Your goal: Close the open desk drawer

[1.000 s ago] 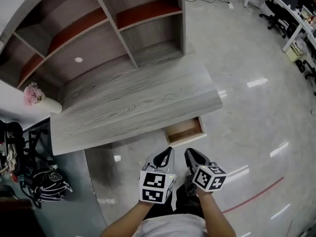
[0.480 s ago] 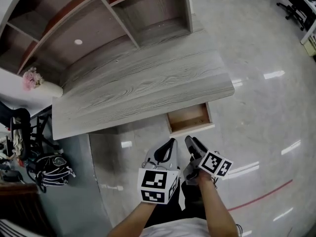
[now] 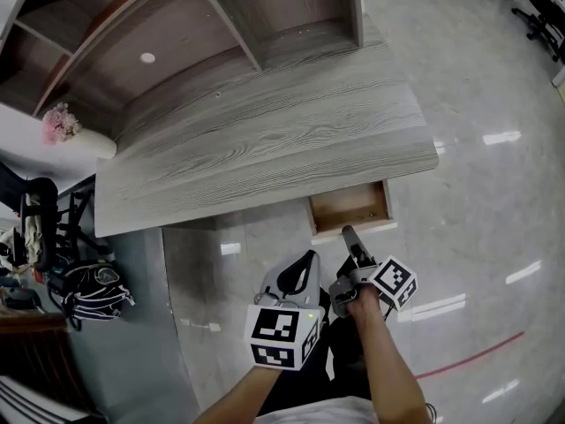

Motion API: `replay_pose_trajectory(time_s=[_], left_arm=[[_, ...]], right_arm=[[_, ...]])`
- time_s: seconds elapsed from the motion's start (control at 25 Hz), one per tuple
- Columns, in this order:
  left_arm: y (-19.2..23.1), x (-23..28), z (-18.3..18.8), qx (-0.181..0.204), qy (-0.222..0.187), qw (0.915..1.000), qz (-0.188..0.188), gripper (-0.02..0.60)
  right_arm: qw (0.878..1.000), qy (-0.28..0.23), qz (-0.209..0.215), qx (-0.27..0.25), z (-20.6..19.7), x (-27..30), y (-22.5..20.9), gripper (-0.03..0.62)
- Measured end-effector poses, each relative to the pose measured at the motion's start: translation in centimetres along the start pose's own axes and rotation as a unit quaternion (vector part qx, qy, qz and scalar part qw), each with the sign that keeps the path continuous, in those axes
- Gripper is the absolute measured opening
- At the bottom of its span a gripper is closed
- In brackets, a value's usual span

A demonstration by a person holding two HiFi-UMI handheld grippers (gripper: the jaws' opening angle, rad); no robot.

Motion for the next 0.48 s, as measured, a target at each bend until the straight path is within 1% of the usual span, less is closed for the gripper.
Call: replay_pose_trajectory(time_s=[0.24,0.36,0.48], left_arm=[[0.2,0.3,0.2,-0.001,-0.006,1.0,0.001,0.002],[0.1,0.6,0.6,0.006,-0.011,0.9999,-0.001,0.002],[0.1,0.6,0.8,0.011,-0.012,0.9999,-0.003,0.002]], right_arm=[[1.0,-0.007,0.008,0.02,0.2,1.5,-0.2,0.23],[0.999,-0.009,0.007,0.042,0.4,2.0,-0.5,0.229],[0.999,-0.009,-0.001,0.037,0.3,1.8,-0.6,0.197]])
Point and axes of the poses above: the fingertips, and each gripper's own axes: x forward along the fingers, y to its left, z out of its top, the point moved 3 cm from there along -x, backward along the fingers, and after that the axes turned 3 degrees about -y, right-handed, at the moved point
